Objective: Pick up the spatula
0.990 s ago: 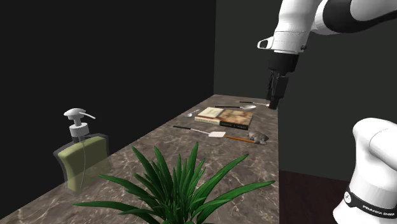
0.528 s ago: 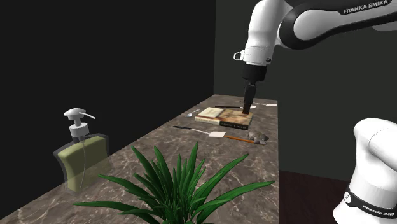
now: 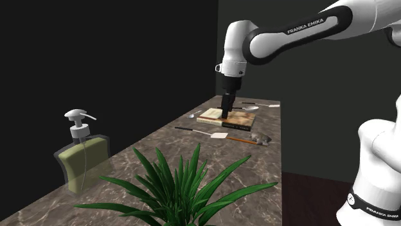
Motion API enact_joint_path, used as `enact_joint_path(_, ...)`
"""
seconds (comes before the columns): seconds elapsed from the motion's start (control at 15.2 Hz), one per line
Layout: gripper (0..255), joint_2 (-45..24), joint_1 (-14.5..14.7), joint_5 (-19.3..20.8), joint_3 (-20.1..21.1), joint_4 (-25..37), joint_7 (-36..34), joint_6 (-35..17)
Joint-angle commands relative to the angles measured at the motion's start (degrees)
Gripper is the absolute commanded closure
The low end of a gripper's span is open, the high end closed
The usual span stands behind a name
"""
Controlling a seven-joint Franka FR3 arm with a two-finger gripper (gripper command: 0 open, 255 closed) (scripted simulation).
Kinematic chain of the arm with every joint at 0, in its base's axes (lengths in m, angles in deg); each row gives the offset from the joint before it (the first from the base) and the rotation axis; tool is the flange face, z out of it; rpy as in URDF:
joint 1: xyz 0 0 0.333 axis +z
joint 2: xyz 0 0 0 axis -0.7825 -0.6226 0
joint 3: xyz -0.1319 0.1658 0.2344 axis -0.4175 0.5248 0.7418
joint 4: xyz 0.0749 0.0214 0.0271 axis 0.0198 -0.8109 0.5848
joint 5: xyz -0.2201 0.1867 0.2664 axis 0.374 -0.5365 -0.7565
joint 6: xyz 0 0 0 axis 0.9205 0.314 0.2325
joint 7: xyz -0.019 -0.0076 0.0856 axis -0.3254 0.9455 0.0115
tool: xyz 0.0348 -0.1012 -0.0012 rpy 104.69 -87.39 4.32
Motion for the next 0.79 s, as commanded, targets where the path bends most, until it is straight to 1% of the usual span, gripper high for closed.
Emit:
enact_joint_path(0.0, 0, -4.44, -0.45, -0.39, -0.73, 3.0, 0.7, -1.25)
enact_joint_path(0.4, 0, -17.59, -1.95, -2.29, -2.34, 14.0, 2.74, -2.73)
enact_joint_path(0.73, 0, -29.08, -3.68, -4.26, -3.08, 25.6, 4.25, -1.98)
